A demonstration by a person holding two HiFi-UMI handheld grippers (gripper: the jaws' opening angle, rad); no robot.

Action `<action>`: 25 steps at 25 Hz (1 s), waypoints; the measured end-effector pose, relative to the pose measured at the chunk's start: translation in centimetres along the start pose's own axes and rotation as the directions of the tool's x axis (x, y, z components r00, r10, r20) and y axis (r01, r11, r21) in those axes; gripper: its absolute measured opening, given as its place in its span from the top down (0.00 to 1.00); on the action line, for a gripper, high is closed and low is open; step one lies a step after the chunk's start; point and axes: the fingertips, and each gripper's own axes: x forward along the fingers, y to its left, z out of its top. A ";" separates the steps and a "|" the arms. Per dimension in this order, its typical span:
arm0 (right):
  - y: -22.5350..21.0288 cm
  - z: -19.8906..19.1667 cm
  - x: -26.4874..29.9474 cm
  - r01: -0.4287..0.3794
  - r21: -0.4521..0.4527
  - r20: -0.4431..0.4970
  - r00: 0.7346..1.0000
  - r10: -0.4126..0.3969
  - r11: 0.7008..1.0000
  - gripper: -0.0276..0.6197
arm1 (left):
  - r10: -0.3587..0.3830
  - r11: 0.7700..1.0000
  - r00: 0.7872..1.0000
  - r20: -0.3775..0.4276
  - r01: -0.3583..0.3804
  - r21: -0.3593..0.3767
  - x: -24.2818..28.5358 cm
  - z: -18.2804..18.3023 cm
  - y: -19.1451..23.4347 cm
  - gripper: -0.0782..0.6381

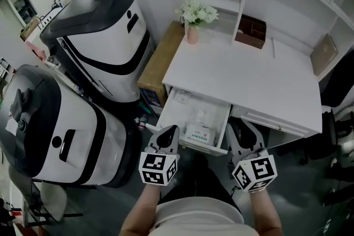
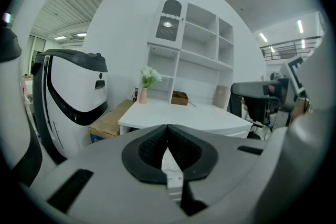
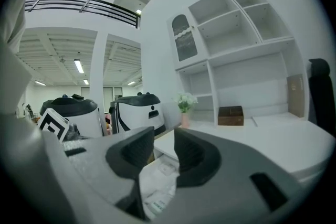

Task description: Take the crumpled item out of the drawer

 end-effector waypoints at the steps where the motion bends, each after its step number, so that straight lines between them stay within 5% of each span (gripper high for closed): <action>1: -0.1 0.1 0.4 -0.009 -0.003 -0.002 1.000 0.009 1.000 0.80 | 0.008 1.000 1.000 0.000 -0.008 -0.003 0.1 0.1 0.1 0.90; 25: -3.2 -4.9 10.7 -0.260 0.005 -0.181 0.949 0.256 0.966 0.80 | 0.252 0.964 0.967 -0.043 -0.254 -0.076 3.1 0.1 4.6 0.90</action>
